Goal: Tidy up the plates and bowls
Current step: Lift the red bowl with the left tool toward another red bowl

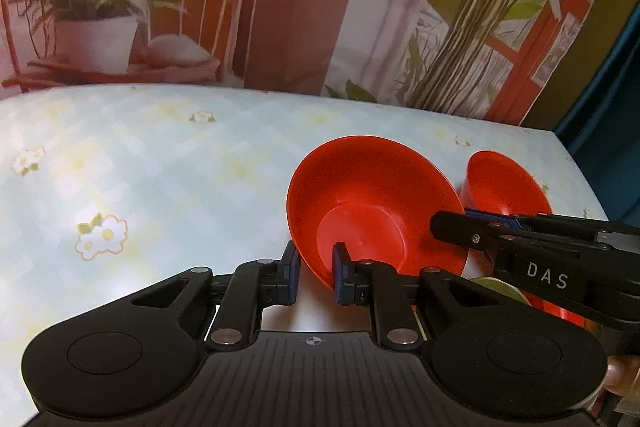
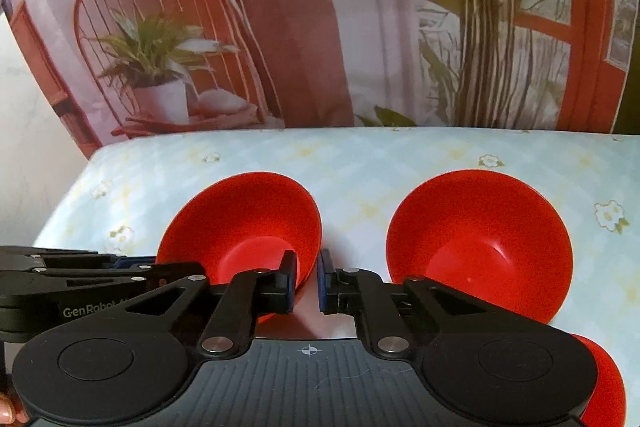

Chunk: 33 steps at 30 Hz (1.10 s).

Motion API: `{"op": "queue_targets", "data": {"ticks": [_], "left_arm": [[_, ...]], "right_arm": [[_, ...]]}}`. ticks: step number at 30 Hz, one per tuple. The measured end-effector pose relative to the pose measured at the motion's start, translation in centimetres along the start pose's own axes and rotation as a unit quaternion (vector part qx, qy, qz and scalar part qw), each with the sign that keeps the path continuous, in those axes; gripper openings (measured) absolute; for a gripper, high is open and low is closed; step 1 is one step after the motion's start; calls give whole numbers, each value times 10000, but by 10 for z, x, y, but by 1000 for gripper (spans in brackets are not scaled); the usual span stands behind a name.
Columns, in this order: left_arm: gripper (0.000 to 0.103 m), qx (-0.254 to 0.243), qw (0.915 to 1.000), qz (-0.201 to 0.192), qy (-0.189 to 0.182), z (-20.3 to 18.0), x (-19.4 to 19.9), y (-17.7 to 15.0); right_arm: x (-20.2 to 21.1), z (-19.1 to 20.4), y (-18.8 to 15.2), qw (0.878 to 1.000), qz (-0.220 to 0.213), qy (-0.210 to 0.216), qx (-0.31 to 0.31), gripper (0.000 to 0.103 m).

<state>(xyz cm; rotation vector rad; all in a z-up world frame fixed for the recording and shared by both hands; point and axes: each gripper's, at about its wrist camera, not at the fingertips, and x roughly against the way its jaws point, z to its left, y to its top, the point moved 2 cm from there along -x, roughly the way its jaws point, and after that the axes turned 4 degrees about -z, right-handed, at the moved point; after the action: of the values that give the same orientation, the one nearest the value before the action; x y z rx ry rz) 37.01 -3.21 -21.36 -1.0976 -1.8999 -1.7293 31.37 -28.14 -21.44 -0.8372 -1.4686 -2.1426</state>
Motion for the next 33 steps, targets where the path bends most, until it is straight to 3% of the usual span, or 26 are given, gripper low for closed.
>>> {"op": "queue_targets", "data": {"ticks": [7, 17, 33], "left_arm": [[18, -136, 9996, -257, -45, -15, 28, 8], [19, -329, 9975, -482, -407, -56, 53, 5], [20, -711, 9926, -314, -928, -125, 53, -13]], "right_arm": [[31, 2, 10, 9995, -306, 65, 73, 10], [85, -17, 14, 9977, -658, -7, 132, 9], [151, -75, -4, 9954, -926, -254, -57, 9]]}}
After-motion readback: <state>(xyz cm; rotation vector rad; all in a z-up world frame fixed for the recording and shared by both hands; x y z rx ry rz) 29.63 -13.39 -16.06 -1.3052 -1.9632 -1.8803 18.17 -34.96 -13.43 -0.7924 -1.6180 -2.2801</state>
